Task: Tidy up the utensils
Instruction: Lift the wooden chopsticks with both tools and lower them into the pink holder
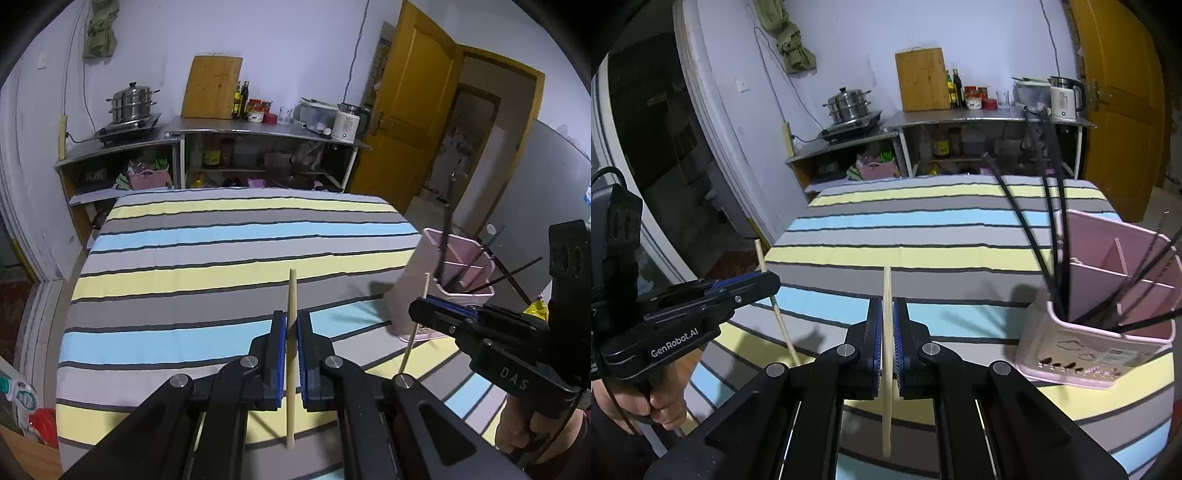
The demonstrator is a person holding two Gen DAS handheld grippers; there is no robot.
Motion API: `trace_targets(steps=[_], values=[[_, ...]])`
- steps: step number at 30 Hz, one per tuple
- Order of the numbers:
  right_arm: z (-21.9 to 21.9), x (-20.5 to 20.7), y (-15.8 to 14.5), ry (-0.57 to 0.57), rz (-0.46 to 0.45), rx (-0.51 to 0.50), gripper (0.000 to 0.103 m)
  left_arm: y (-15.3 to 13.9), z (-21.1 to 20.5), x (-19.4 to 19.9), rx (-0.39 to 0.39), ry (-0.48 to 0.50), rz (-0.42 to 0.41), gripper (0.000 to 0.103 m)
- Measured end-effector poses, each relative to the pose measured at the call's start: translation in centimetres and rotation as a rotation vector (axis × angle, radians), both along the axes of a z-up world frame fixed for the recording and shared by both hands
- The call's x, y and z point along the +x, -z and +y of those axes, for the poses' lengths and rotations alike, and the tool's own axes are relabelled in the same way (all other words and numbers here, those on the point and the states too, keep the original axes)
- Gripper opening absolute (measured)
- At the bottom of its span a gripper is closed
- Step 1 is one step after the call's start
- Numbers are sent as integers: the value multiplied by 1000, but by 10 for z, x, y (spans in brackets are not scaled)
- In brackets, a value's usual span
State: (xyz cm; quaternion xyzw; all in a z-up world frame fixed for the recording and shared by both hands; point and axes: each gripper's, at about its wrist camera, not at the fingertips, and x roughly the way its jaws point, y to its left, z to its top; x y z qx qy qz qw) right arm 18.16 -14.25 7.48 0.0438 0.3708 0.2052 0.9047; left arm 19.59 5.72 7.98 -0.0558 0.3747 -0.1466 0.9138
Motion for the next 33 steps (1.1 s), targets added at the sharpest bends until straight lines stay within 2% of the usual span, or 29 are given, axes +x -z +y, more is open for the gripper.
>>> trace_targets(steps=[12, 24, 33], values=[[-28, -29, -25, 33, -47, 22, 6, -19, -17, -21, -20, 51, -11, 6], [-75, -45, -43, 120, -84, 40, 6, -33, -69, -28, -48, 164, -15, 6], [-123, -46, -76, 221, -163, 58, 6, -74, -106, -13, -98, 226, -80, 6]])
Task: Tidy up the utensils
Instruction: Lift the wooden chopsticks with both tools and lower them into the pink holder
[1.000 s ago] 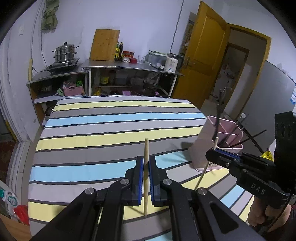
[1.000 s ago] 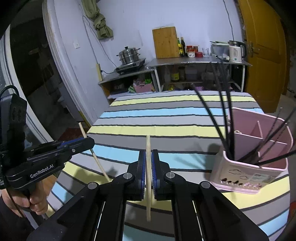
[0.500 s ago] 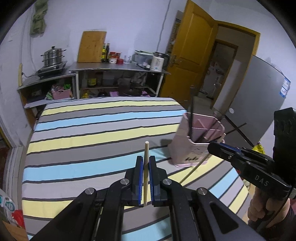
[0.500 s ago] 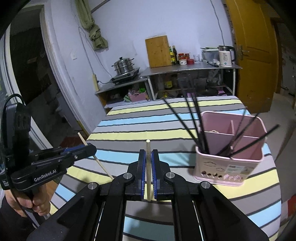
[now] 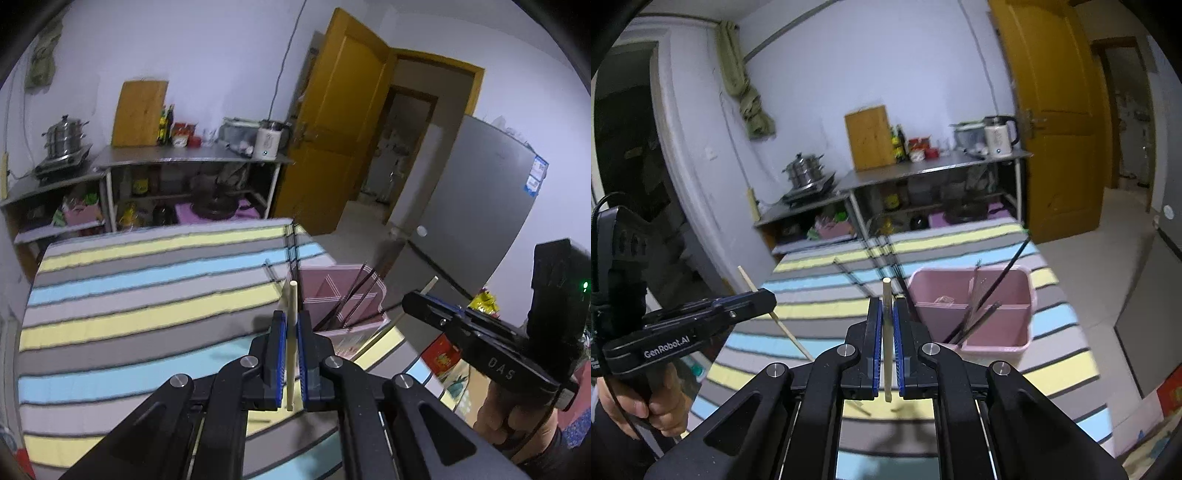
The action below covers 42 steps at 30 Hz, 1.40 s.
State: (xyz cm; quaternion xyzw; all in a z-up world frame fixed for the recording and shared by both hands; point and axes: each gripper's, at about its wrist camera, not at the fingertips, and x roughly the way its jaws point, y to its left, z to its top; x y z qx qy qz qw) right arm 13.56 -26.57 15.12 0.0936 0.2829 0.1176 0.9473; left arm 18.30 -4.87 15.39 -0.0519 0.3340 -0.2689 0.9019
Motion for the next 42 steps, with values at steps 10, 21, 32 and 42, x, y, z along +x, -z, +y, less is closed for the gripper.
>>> trace_targets(steps=[10, 21, 32, 42], values=[[-27, 10, -32, 59, -90, 15, 6, -38, -33, 23, -26, 18, -71, 6], [-41, 36, -26, 87, -98, 26, 6, -29, -64, 64, -4, 19, -64, 6], [-49, 47, -22, 95, -88, 26, 6, -8, -75, 83, -3, 34, -38, 6], [-45, 60, 6, 81, -17, 8, 6, 25, -82, 95, 17, 58, 27, 6]])
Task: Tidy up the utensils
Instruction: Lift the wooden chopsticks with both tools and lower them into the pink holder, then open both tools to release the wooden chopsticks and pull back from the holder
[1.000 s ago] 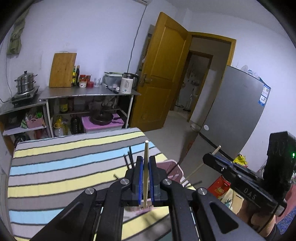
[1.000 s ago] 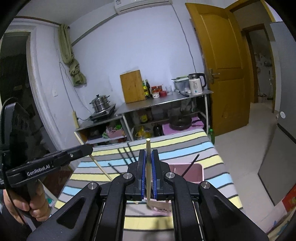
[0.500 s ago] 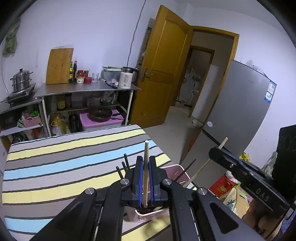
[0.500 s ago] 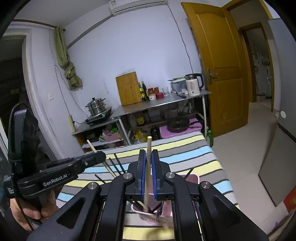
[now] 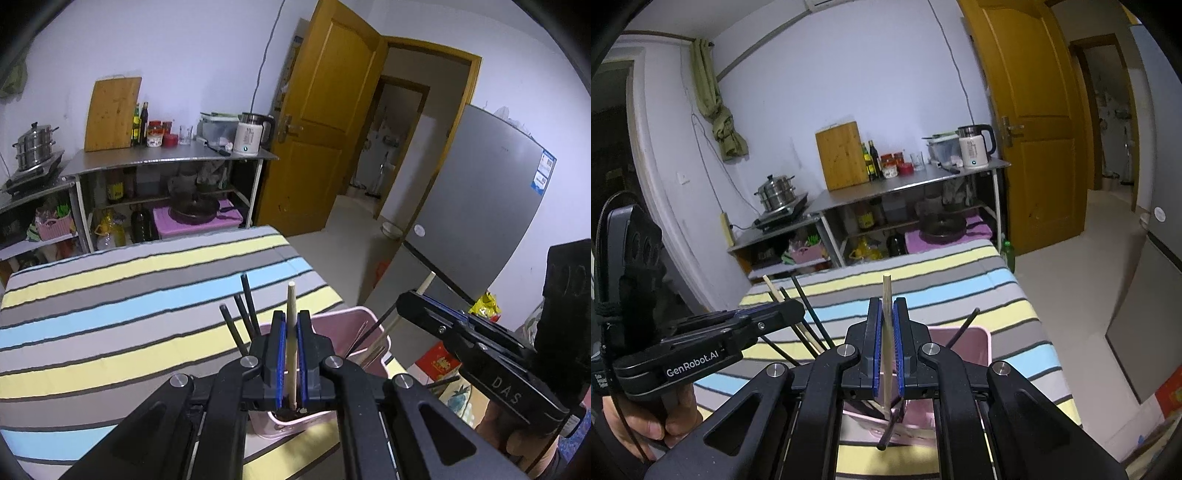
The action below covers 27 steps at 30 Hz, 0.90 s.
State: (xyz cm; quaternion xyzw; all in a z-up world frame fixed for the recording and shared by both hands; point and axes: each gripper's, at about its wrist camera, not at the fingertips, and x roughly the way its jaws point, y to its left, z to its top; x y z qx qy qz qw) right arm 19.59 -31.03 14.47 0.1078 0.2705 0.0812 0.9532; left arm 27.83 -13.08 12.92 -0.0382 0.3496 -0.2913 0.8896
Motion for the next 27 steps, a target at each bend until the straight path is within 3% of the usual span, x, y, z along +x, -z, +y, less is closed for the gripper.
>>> trace_targets(steps=[13, 20, 27], values=[[-1, 4, 12, -6, 50, -21, 12, 23, 0, 3, 29, -2, 50, 6], [1, -11, 0, -6, 17, -19, 12, 2, 18, -17, 8, -25, -26, 15], [4, -39, -7, -2, -19, -28, 13, -8, 35, -51, 3, -41, -90, 16]])
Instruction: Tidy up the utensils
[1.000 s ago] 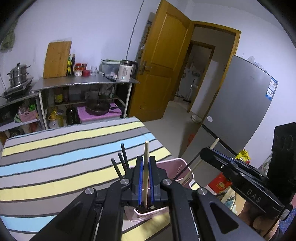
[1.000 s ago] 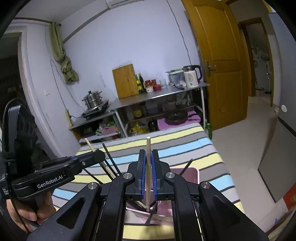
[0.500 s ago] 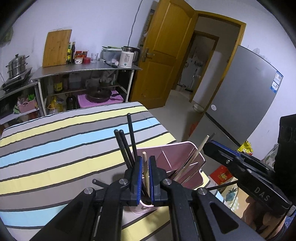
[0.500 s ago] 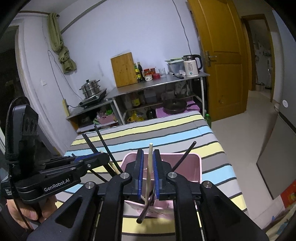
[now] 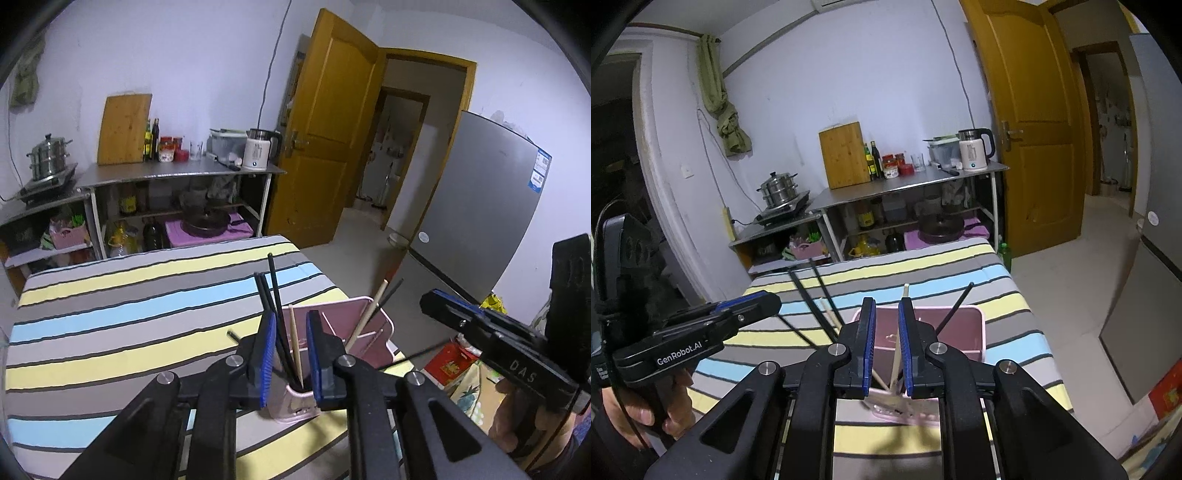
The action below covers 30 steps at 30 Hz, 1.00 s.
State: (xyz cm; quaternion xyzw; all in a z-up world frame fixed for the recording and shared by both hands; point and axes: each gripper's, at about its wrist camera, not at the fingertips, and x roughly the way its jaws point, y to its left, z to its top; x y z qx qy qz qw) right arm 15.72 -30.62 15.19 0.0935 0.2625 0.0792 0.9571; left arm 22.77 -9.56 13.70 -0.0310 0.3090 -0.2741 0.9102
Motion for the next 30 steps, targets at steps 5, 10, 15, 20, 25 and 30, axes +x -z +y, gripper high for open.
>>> trace_targets(steps=[5, 10, 15, 20, 25, 30], values=[[2, -21, 4, 3, -10, -4, 13, 5, 8, -27, -10, -2, -19, 16], [5, -38, 11, 5, -12, -11, 14, 15, 13, -49, -14, -5, -38, 16], [8, -53, 22, 7, -4, -21, 14, 27, 17, -67, -16, -9, -49, 16], [11, -63, 31, 12, 7, -29, 14, 42, 16, -84, 5, -21, -47, 16], [16, -76, 44, 8, 19, -38, 14, 62, 15, -100, 29, -43, -56, 16], [20, -90, 58, 6, 20, -49, 14, 79, 16, -111, 53, -56, -54, 16]])
